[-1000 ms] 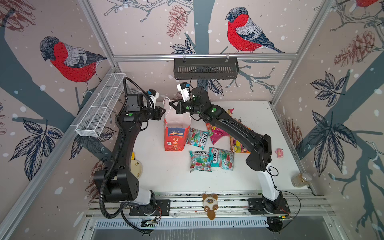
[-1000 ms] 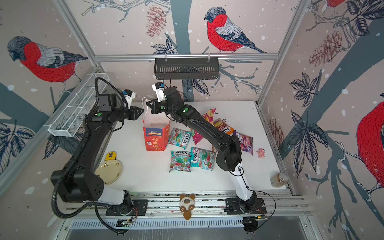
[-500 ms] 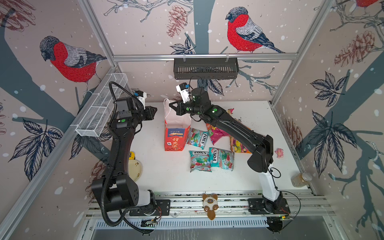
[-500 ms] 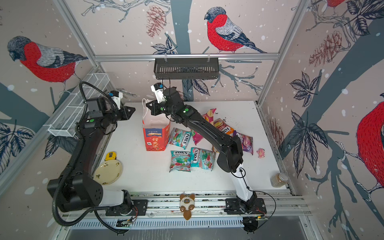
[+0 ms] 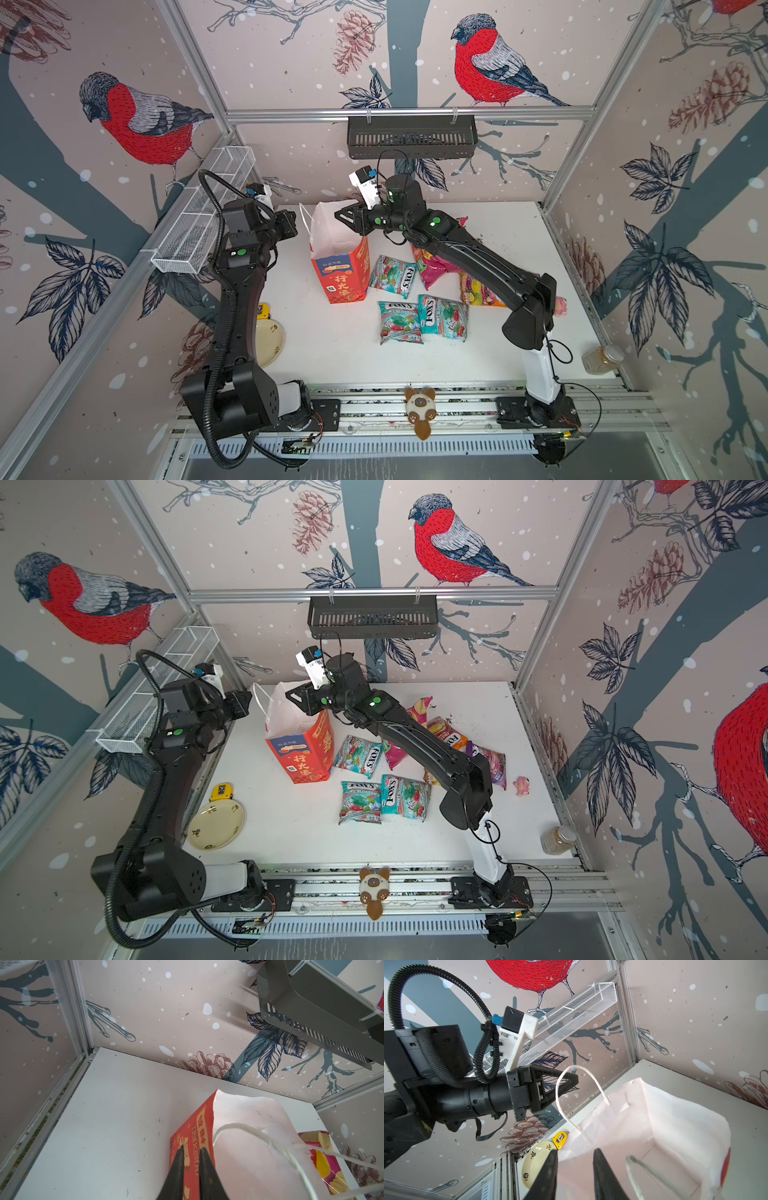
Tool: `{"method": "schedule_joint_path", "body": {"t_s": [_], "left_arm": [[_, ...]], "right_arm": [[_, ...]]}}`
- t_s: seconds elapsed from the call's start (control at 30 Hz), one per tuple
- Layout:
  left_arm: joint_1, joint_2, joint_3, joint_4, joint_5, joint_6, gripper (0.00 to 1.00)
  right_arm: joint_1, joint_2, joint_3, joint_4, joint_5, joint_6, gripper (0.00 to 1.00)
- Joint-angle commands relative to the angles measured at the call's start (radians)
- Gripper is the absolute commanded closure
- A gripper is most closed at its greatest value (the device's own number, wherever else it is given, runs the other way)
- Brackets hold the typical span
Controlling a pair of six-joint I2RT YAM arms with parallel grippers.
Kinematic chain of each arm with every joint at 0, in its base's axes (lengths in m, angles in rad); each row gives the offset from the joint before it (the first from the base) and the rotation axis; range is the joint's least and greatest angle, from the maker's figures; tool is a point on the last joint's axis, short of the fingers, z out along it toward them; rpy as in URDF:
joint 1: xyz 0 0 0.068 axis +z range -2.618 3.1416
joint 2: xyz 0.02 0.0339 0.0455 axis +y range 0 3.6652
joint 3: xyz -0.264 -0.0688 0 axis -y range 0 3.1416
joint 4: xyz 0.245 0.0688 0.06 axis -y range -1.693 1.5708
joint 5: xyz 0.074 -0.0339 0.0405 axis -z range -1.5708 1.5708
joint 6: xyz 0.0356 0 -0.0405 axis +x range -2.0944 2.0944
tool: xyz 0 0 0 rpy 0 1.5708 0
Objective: Take the snacks out of the paper bag
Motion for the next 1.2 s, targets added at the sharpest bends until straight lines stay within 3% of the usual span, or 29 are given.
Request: {"method": "schedule_joint_path", "body": {"t_s": [0.0,0.23,0.4,0.67,0.87,1.03,1.17], "left_arm": [[0.003,-0.026,-0.013,0.062,-0.044,-0.010,0.83],[0.004,-0.079,-0.054,0.109,-0.115,-0.014,0.81],[0.004,-0.135,-0.121,0.195,-0.167,-0.014,0.78],[0.004,-0.193,-0.255,0.305,-0.200,-0.027,0.77],[0.004,-0.232,-0.388,0.427,-0.226,-0.026,0.79],[0.004,-0.296,-0.536,0.550,-0.179,-0.038,0.75],[0.004,-0.306,-0.589,0.574,-0.185,-0.029,0.77]], "right_arm": [[0.001,-0.067,-0.020,0.014,-0.023,-0.073,0.66],[-0.073,-0.373,-0.307,0.147,0.035,-0.088,0.59],[-0.182,-0.667,-0.640,0.214,0.194,-0.086,0.44],[-0.515,-1.076,-1.082,0.134,0.480,0.009,0.37],[-0.758,-1.224,-1.389,0.225,0.569,0.075,0.37],[-0.796,-1.226,-1.585,0.414,0.613,0.023,0.33],[-0.798,-1.170,-1.795,0.759,0.695,-0.114,0.31]]}}
